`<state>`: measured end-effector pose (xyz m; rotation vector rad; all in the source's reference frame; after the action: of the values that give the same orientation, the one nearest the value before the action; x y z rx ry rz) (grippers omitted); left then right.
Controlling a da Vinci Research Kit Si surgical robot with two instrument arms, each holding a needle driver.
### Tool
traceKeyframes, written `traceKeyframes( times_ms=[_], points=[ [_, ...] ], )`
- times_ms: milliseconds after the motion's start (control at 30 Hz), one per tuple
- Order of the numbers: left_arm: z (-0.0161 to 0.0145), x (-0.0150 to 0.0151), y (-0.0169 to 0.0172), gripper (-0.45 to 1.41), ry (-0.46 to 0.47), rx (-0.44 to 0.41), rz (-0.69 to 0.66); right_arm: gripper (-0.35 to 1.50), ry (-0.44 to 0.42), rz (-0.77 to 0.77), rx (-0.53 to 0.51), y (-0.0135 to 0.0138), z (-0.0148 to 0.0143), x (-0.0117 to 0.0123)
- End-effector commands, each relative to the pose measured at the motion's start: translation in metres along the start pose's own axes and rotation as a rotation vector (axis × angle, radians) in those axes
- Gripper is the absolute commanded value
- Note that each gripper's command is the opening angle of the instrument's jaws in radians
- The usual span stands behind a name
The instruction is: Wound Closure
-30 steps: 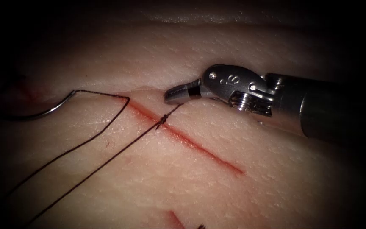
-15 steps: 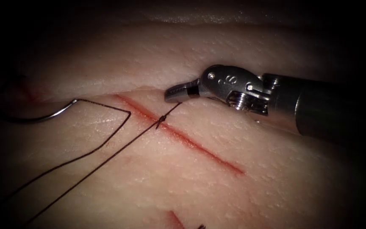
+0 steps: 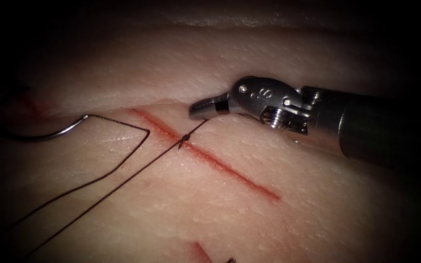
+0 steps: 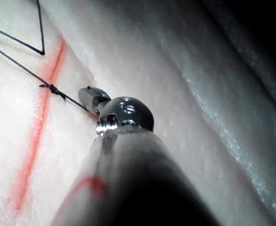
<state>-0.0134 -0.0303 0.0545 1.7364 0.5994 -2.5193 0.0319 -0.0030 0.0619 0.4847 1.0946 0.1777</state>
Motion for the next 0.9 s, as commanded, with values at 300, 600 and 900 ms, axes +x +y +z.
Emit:
traceKeyframes(
  times_ms=[300, 600, 900],
  points=[
    [0.0012, 0.0029, -0.0022, -0.45, 0.014, 0.022, -0.004, 0.17, 0.034, 0.007, 0.005, -0.0006, 0.0009, 0.0011],
    [0.0026, 0.0110, -0.0084, -0.45, 0.044, 0.055, 0.077, 1.25, 0.113, 0.104, -0.071, -0.0015, -0.0006, 0.0043],
    [0.0023, 0.0177, -0.0155, -0.45, 0.119, 0.135, 0.166, 1.28, 0.212, 0.139, -0.213, -0.0020, -0.0045, 0.0079]
  ],
)
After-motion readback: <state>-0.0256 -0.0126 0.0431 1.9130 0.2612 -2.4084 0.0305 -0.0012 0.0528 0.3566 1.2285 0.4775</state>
